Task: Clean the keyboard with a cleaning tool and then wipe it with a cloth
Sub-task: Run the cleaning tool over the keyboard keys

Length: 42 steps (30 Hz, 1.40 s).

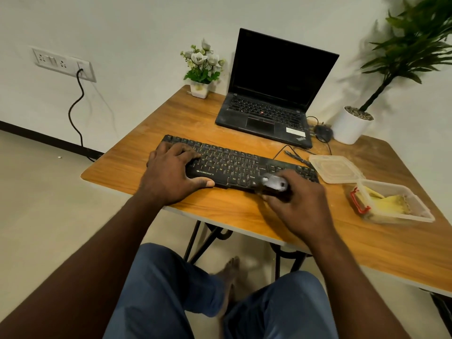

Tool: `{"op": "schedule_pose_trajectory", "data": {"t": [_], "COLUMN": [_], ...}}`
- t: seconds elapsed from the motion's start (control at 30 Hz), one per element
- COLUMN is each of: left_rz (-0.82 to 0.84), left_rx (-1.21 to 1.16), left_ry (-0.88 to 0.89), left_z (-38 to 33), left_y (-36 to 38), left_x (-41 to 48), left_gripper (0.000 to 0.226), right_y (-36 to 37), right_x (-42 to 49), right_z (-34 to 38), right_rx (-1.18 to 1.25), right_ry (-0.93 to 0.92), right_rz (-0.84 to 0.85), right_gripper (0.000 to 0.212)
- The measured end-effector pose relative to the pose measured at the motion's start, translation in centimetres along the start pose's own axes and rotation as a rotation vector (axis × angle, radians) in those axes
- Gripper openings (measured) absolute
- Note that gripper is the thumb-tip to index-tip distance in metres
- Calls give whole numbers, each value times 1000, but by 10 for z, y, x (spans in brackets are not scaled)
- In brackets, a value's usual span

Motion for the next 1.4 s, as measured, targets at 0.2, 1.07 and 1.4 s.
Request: {"op": "schedule_pose_trajectory", "data": {"t": [0.2, 1.07, 1.4], "left_rz": [2, -22, -8], "left_rx": [-17, 9, 17], "left_ry": [-3, 169, 158], "left_z": [3, -52, -51], "left_y": [1, 13, 13], "left_x": [0, 4, 6], "left_gripper": [96, 68, 71], "right_y": [11, 9, 8], "right_x": [7, 62, 69], "right_z": [9, -2, -3], "right_rx": [-5, -4, 83], "right_ry": [-15, -97, -122], "right_rz": [7, 347, 414], "right_gripper": [46, 44, 41]}}
Point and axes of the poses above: each hand's wrist, its own x-axis towards the middle knuckle, its own y-axis out of the palm, z = x × y, the point moved 9 cm from there along x, towards the middle knuckle, and after that the axes turned 1 degree about y, right-handed, at the moved point
